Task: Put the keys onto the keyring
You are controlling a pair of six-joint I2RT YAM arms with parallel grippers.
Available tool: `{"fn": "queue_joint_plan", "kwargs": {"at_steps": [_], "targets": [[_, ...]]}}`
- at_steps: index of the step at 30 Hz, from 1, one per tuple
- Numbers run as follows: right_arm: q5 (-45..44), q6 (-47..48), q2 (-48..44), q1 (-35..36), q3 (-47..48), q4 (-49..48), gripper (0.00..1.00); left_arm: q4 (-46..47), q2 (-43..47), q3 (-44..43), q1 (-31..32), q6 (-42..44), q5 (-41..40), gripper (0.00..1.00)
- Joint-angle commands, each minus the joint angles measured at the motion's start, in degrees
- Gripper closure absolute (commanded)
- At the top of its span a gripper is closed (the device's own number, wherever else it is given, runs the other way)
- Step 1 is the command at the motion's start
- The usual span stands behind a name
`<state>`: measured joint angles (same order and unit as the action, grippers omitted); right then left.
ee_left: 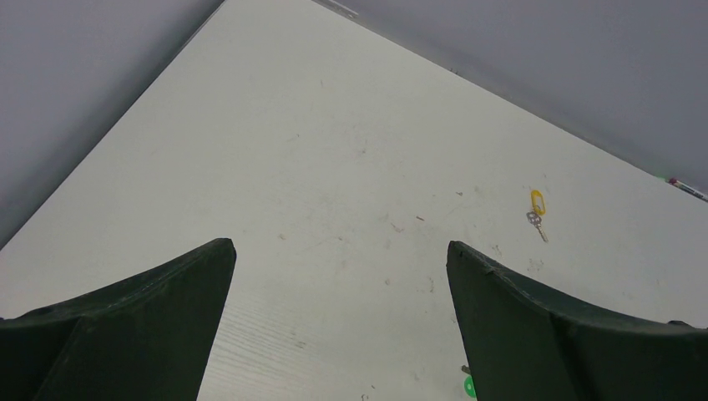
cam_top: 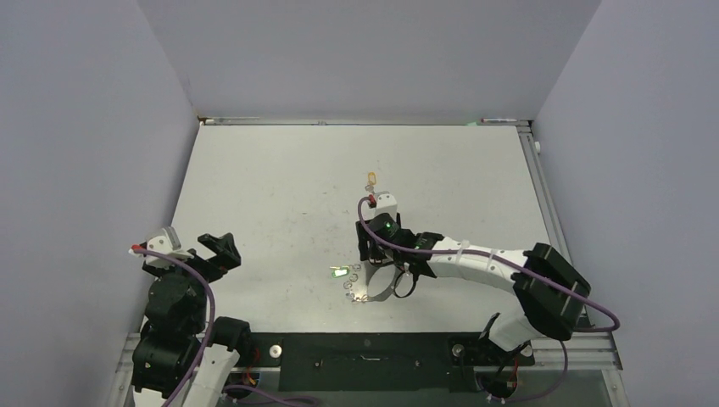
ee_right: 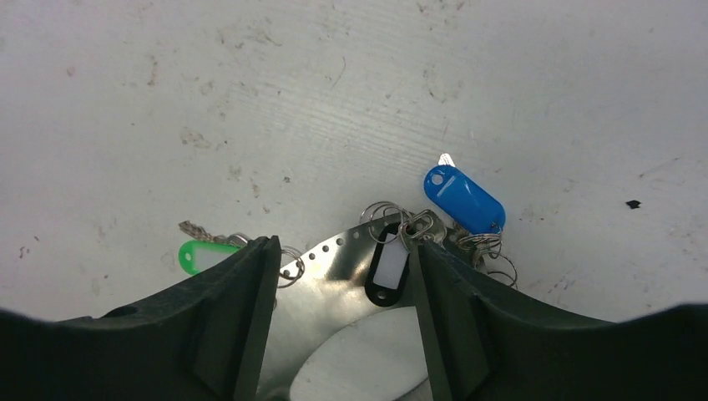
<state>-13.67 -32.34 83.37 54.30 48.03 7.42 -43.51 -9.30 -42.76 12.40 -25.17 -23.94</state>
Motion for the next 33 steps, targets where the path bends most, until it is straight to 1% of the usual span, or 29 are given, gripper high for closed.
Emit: {"fn": "queue_joint_plan", "kwargs": {"at_steps": [1,7,20,23,25,30,33], "targets": [[4.9,-4.0,4.2,-2.4,2.4,-4.8,0.45,2.8,-0.9,-0.1,0.9,1.0,0.7,0.04],[7.1,-4.1,7.0,-4.3,2.7,-5.6,0.59,3.0,-1.1,0.1,1.9,1.2,0.7,0.04],[7.2,-3.3,9.7,-6.5,0.3,-7.0,0.65,3.1,-1.1,0.2,2.0,1.3,0.7,0.04],[6.5,-3.1,10.2,-6.6,-0.1,-7.0,0.65,3.2,-1.2,0.2,2.1,1.3,0.7,0.04],[6.5,-3.1,10.6,-6.6,-0.3,-6.9,0.68,3.2,-1.3,0.2,2.1,1.3,0.8,0.04],[6.6,-3.1,11.1,-6.8,-0.8,-7.0,0.69,3.2,-1.6,0.2,1.9,1.4,0.9,0.04],[7.1,-3.0,11.0,-6.7,-1.2,-6.9,0.74,3.3,-1.6,0.2,1.9,1.4,0.9,0.04]]}}
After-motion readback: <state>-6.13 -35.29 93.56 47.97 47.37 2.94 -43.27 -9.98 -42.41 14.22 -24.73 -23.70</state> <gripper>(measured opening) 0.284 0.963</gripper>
